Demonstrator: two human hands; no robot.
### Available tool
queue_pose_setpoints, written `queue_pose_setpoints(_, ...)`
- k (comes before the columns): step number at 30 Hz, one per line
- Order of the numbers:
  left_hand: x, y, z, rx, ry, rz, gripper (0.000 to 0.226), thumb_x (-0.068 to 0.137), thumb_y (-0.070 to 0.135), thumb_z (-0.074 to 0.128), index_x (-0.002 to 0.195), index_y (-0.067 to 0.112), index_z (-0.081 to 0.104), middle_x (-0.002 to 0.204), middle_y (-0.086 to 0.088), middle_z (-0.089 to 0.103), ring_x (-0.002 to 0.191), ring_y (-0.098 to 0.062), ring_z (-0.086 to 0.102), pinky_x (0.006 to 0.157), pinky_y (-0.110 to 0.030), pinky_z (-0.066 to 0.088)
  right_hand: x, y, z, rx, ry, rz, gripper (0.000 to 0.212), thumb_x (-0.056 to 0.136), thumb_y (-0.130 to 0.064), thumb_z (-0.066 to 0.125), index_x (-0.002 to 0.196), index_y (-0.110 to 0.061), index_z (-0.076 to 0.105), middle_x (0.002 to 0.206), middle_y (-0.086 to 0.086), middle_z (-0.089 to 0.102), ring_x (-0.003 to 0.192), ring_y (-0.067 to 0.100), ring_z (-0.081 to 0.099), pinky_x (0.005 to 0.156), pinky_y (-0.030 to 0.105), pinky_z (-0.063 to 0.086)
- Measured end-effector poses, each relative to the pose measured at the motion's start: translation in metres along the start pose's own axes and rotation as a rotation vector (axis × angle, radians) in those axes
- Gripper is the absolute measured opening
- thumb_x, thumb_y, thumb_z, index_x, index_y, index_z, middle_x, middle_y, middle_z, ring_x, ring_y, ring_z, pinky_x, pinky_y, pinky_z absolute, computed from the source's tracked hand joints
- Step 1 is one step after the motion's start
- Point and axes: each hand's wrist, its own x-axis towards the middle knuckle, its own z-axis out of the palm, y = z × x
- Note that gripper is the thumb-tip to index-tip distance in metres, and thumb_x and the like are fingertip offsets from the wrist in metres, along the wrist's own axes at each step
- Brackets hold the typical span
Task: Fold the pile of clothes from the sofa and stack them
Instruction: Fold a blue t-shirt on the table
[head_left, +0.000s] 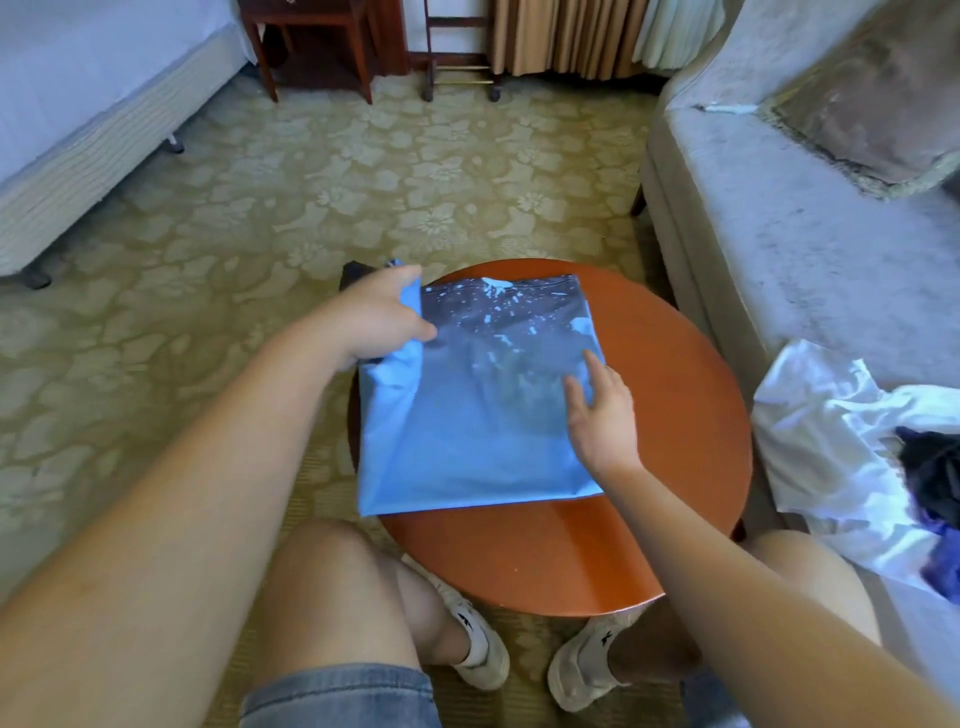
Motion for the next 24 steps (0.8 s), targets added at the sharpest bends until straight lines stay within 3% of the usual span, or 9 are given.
queue_pose_setpoints(2, 0.0, 0.025, 0.038, 0.016, -0.064, 0.011, 0.076, 0.089, 0.015, 0.066, 0.153, 0.027, 0.026, 0.142, -0.012, 0.047, 0.112, -0.031, 0.057, 0.086, -0.033, 0.046, -0.004, 0.021, -0.029, 0.156, -0.007, 0.168, 0.056, 0.1, -0.041, 0.046, 0.147, -0.013, 0.037, 0.149, 0.007, 0.042, 0.137, 0.023, 0.039, 0.114, 0.037, 0.031)
queue_pose_setpoints(4, -0.002, 0.047, 0.083, 0.084, -0.135, 0.065, 0.074, 0.091, 0.011, 0.061, 0.154, 0.025, 0.023, 0.133, -0.007, 0.047, 0.092, -0.022, 0.055, 0.074, -0.024, 0.041, -0.007, 0.043, -0.047, 0.401, -0.054, 0.331, 0.071, 0.095, -0.06, 0.043, 0.15, -0.017, 0.03, 0.144, 0.007, 0.047, 0.13, 0.023, 0.048, 0.105, 0.039, 0.043)
queue_pose_setpoints(6, -0.006, 0.059, 0.131, 0.066, -0.228, 0.142, 0.078, 0.091, 0.013, 0.061, 0.154, 0.03, 0.018, 0.146, 0.0, 0.039, 0.096, -0.017, 0.053, 0.071, -0.021, 0.037, -0.01, 0.053, -0.057, 0.637, -0.083, 0.426, 0.061, 0.101, -0.049, 0.037, 0.151, -0.016, 0.025, 0.13, 0.012, 0.056, 0.109, 0.022, 0.06, 0.085, 0.029, 0.052)
queue_pose_setpoints(8, -0.013, 0.06, 0.169, -0.046, -0.229, 0.203, 0.074, 0.093, 0.019, 0.061, 0.153, 0.033, 0.021, 0.151, 0.003, 0.037, 0.115, -0.018, 0.055, 0.077, -0.019, 0.038, -0.009, 0.056, -0.06, 0.684, -0.103, 0.429, 0.049, 0.103, -0.043, 0.038, 0.146, -0.023, 0.028, 0.121, 0.011, 0.059, 0.099, 0.015, 0.062, 0.083, 0.027, 0.052)
queue_pose_setpoints(11, -0.022, 0.039, 0.196, -0.033, 0.045, 0.193, 0.056, 0.095, 0.018, 0.055, 0.147, 0.024, 0.037, 0.141, -0.001, 0.05, 0.126, -0.022, 0.05, 0.095, -0.025, 0.038, -0.007, 0.057, -0.059, 0.401, -0.153, 0.329, 0.057, 0.097, -0.043, 0.049, 0.147, -0.02, 0.034, 0.119, -0.003, 0.06, 0.104, 0.012, 0.058, 0.093, 0.024, 0.045)
queue_pose_setpoints(13, -0.028, 0.017, 0.202, 0.166, 0.216, 0.122, 0.055, 0.095, 0.022, 0.053, 0.147, 0.02, 0.036, 0.144, -0.008, 0.043, 0.13, -0.03, 0.041, 0.104, -0.038, 0.033, -0.004, 0.056, -0.058, 0.283, -0.184, 0.296, 0.055, 0.097, -0.031, 0.055, 0.146, -0.015, 0.037, 0.1, -0.008, 0.058, 0.091, 0.01, 0.054, 0.075, 0.017, 0.04)
queue_pose_setpoints(17, -0.034, -0.026, 0.207, 0.478, 0.106, -0.141, 0.072, 0.099, 0.053, 0.033, 0.155, 0.019, 0.005, 0.162, -0.008, 0.002, 0.149, -0.029, 0.0, 0.116, -0.056, 0.004, -0.004, 0.053, -0.053, 0.081, -0.091, 0.16, 0.027, 0.088, -0.028, 0.055, 0.112, -0.015, 0.059, 0.096, 0.005, 0.055, 0.088, 0.022, 0.05, 0.08, 0.028, 0.038)
queue_pose_setpoints(20, -0.035, -0.043, 0.209, 0.573, 0.094, -0.061, 0.071, 0.1, 0.055, 0.02, 0.155, 0.018, -0.002, 0.163, -0.004, -0.008, 0.149, -0.026, -0.01, 0.117, -0.055, -0.004, -0.007, 0.037, -0.043, -0.139, 0.056, -0.18, 0.031, 0.088, -0.013, 0.05, 0.113, -0.006, 0.066, 0.115, 0.012, 0.062, 0.105, 0.03, 0.057, 0.091, 0.031, 0.043)
queue_pose_setpoints(24, -0.032, -0.051, 0.205, 0.608, 0.113, 0.02, 0.07, 0.101, 0.05, 0.021, 0.155, 0.015, -0.006, 0.163, 0.0, -0.007, 0.15, -0.023, -0.01, 0.119, -0.052, -0.004, 0.001, 0.01, -0.011, -0.402, -0.501, -0.48, 0.032, 0.088, -0.013, 0.042, 0.107, -0.004, 0.066, 0.112, 0.012, 0.066, 0.104, 0.032, 0.061, 0.082, 0.04, 0.05)
